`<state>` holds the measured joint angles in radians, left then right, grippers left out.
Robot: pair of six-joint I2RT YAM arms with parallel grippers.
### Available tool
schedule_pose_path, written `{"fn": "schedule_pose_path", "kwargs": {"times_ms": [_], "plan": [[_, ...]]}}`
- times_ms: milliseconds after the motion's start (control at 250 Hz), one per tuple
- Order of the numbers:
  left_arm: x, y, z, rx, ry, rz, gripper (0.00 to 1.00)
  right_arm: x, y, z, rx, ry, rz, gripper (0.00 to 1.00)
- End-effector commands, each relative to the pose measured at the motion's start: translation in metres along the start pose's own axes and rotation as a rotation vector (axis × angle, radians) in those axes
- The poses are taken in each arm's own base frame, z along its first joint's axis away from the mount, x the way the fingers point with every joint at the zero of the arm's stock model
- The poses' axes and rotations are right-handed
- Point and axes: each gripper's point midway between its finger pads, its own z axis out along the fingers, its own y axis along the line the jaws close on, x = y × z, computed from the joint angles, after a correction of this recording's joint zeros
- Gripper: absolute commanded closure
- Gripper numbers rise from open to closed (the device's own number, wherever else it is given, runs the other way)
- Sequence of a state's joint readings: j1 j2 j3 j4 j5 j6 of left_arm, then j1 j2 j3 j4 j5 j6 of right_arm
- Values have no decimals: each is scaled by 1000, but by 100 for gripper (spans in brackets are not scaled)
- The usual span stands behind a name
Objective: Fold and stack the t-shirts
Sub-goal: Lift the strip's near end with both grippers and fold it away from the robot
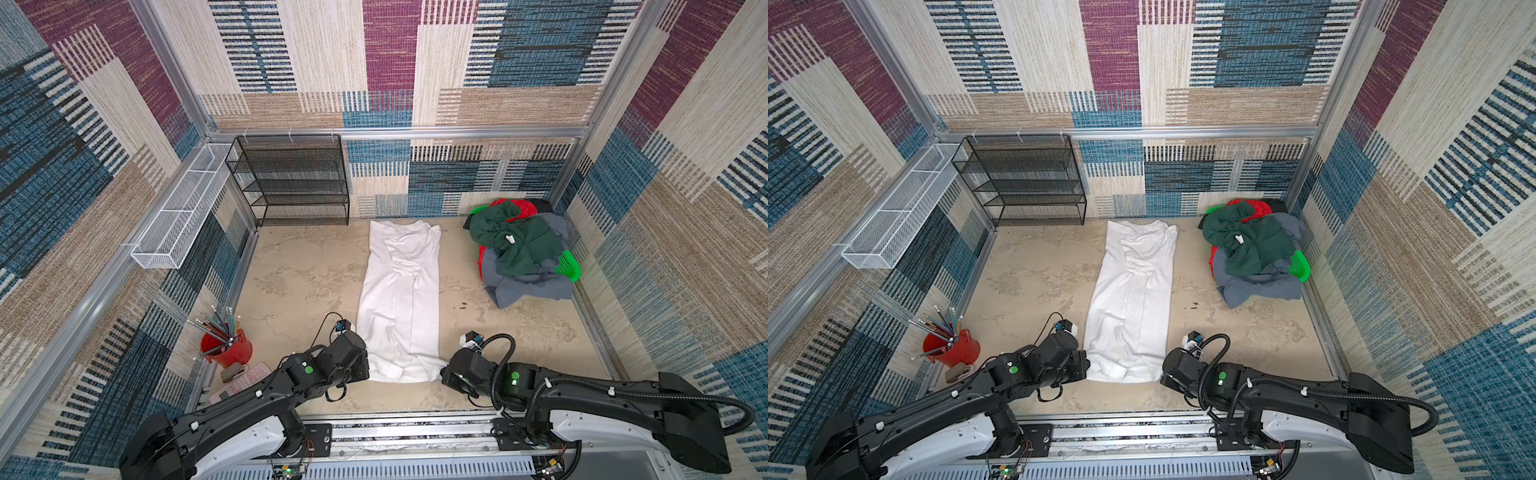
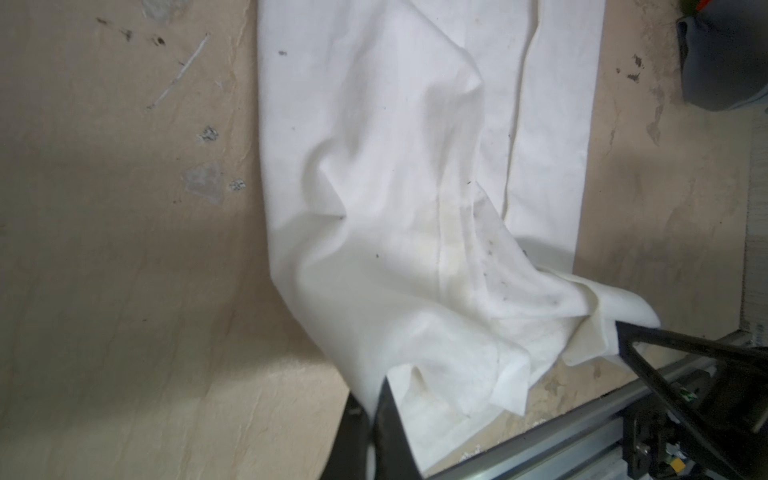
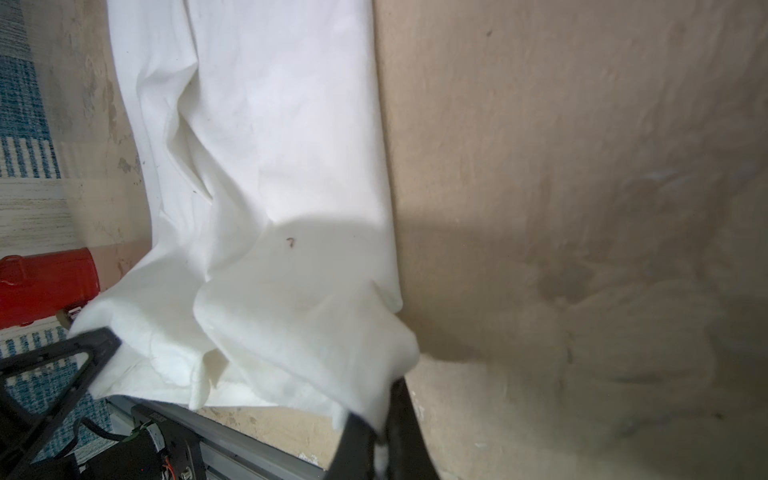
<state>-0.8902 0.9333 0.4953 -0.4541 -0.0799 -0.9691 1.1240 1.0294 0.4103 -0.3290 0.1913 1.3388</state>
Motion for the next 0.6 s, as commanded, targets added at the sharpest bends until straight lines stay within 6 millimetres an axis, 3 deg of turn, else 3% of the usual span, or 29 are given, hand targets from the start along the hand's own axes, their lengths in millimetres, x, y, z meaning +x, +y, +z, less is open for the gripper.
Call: {"fn": "schedule_pose_path", "kwargs": {"times_ms": [0, 248, 596], "plan": [[-6, -4, 0, -8, -16, -13, 100, -4, 18, 2, -28, -5, -54, 100], [-16, -11, 3, -13, -42, 2, 100, -13, 37, 8, -91, 16, -85, 100], [-46, -26, -4, -20, -91, 44, 100, -51, 54, -8, -165, -80, -71, 100]]}}
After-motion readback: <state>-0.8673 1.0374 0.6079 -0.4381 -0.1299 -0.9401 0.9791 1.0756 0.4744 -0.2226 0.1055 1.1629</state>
